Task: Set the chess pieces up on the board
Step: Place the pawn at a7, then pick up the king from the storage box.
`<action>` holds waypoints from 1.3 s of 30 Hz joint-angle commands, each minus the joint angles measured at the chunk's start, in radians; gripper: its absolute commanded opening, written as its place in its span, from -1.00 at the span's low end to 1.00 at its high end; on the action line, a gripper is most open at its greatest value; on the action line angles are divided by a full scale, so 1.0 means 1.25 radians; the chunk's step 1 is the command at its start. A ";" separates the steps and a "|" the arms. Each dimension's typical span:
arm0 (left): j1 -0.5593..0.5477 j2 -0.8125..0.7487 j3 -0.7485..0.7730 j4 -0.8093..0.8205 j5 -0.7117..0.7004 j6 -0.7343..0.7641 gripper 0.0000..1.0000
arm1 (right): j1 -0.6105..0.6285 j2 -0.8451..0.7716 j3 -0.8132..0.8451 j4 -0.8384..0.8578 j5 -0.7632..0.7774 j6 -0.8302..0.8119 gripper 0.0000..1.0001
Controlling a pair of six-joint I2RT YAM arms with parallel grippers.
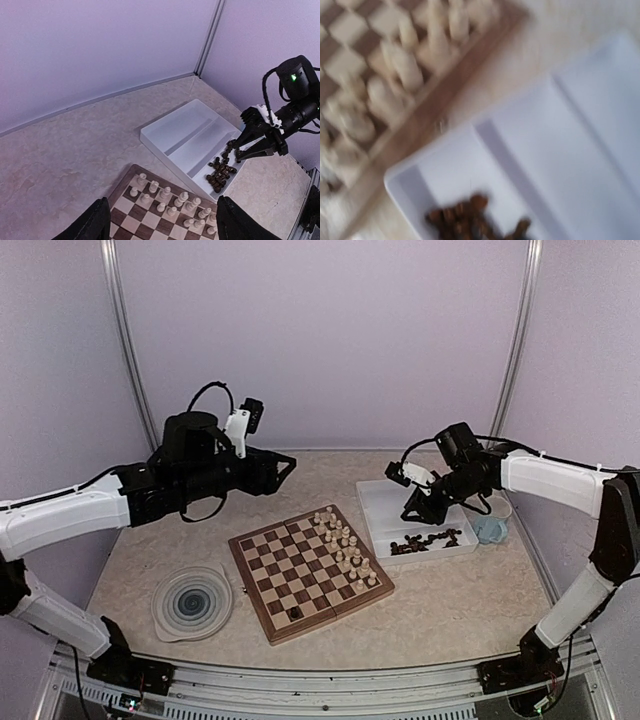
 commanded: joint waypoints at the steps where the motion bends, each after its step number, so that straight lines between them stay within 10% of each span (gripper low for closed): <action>1: -0.088 0.131 0.112 -0.017 -0.027 -0.017 0.44 | -0.038 0.016 -0.039 -0.027 0.017 -0.030 -0.47; 22: -0.111 0.384 0.295 -0.036 0.080 -0.019 0.43 | -0.205 0.164 -0.021 -0.041 0.100 -0.285 -0.60; 39: -0.105 0.369 0.264 -0.025 0.076 -0.016 0.43 | -0.209 0.247 0.002 -0.098 0.113 -0.349 -0.26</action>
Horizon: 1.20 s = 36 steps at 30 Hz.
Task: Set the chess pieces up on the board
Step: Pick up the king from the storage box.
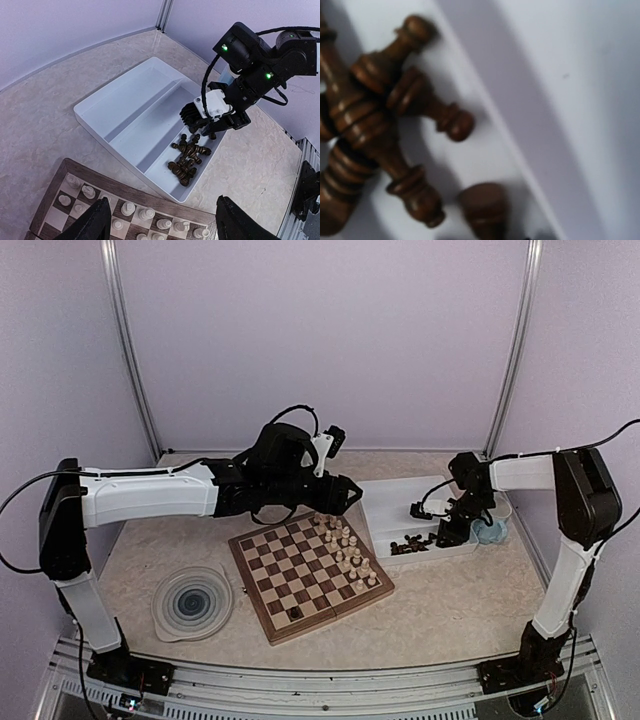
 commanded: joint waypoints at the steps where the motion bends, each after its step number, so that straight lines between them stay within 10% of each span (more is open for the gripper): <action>1: 0.005 -0.007 -0.009 0.016 0.004 0.010 0.43 | -0.009 0.024 0.016 -0.051 -0.006 -0.036 -0.30; 10: 0.025 0.007 -0.011 0.035 0.070 -0.010 0.44 | -0.009 -0.006 0.052 -0.104 -0.038 -0.018 -0.81; 36: 0.080 0.235 0.090 0.350 0.456 -0.382 0.33 | 0.232 -0.109 0.336 -0.238 -0.149 0.067 -0.84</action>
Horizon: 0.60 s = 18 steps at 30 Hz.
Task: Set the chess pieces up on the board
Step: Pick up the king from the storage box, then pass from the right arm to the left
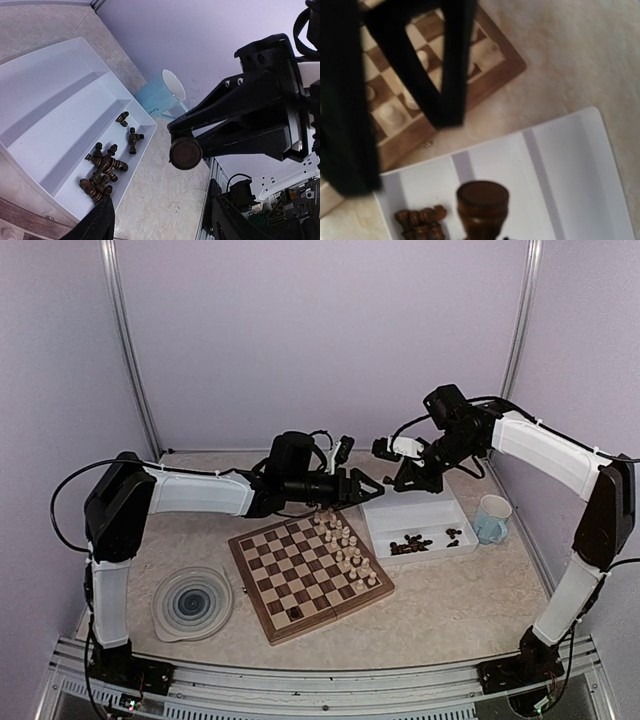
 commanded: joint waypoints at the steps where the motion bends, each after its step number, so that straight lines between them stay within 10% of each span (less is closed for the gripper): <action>1: -0.008 0.020 0.025 0.055 0.039 -0.030 0.32 | 0.034 0.015 0.014 -0.046 -0.017 -0.006 -0.84; 18: -0.004 0.047 0.020 0.116 0.115 -0.063 -0.46 | 0.083 -0.002 0.012 -0.057 0.004 0.002 -0.81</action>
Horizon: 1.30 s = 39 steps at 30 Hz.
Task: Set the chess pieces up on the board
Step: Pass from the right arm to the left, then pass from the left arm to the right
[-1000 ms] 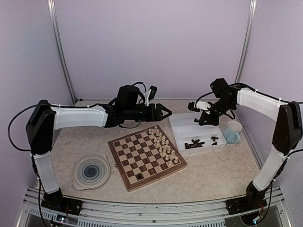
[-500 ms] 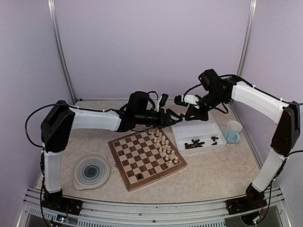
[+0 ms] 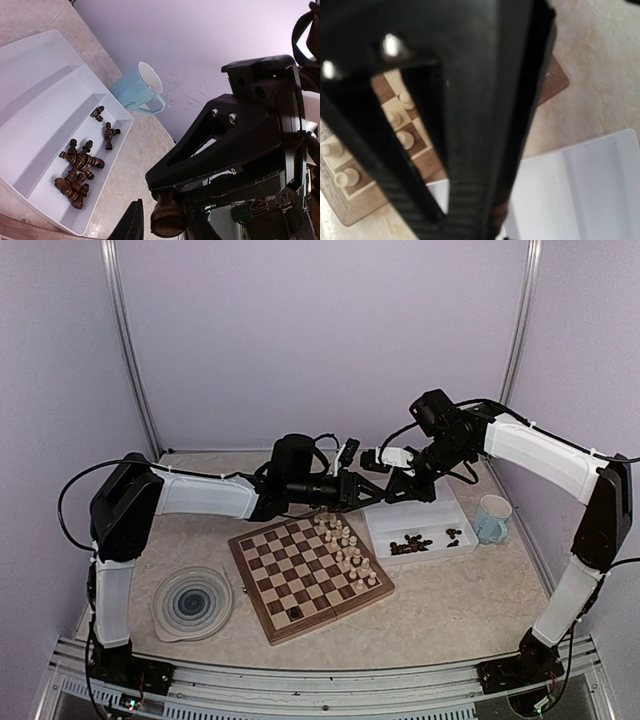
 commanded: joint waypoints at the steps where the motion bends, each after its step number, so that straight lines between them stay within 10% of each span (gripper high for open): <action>1: 0.001 0.017 0.015 0.042 0.031 -0.006 -0.51 | 0.013 -0.008 0.011 -0.021 -0.004 -0.002 -0.81; 5: 0.004 0.002 -0.015 0.087 0.032 -0.010 -0.72 | 0.006 -0.031 0.016 -0.022 -0.034 0.000 -0.66; 10: 0.004 -0.043 -0.091 0.199 0.018 0.005 -0.76 | -0.127 -0.083 0.069 0.020 -0.329 0.085 0.11; 14: 0.001 -0.091 -0.164 0.329 -0.038 0.011 -0.76 | -0.295 -0.097 -0.037 0.277 -0.671 0.438 0.16; 21: -0.005 -0.109 -0.182 0.472 -0.091 -0.019 -0.76 | -0.318 -0.080 -0.256 0.635 -0.834 0.823 0.22; 39: -0.030 -0.034 -0.102 0.480 -0.071 -0.055 -0.76 | -0.211 -0.032 -0.256 0.697 -0.861 0.894 0.18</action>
